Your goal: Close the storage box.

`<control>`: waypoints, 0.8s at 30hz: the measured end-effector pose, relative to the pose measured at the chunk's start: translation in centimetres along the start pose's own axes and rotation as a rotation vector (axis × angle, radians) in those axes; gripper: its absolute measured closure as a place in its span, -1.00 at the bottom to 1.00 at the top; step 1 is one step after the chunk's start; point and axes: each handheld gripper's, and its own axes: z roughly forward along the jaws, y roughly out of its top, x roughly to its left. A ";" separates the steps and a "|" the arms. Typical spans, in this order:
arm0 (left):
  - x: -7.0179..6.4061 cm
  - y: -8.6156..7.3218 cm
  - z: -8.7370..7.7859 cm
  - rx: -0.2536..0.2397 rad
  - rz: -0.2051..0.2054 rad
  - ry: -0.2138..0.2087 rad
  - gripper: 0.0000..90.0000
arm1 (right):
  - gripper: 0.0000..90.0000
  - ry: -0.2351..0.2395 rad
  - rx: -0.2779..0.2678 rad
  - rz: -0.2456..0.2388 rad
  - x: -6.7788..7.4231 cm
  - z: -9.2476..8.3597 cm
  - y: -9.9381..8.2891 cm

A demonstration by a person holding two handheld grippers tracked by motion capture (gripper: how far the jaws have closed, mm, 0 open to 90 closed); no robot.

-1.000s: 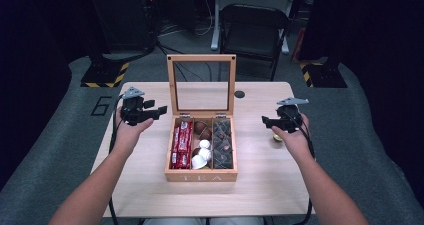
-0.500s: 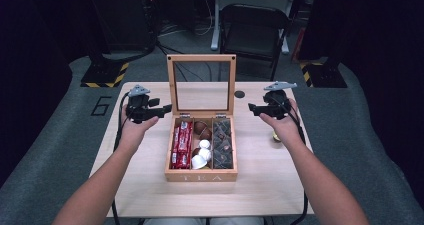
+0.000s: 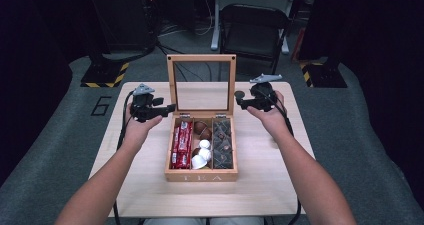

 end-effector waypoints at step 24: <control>-0.2 0.0 -0.4 -0.007 -0.001 -0.013 -0.18 | -0.30 0.008 0.045 0.040 0.4 4.9 1.1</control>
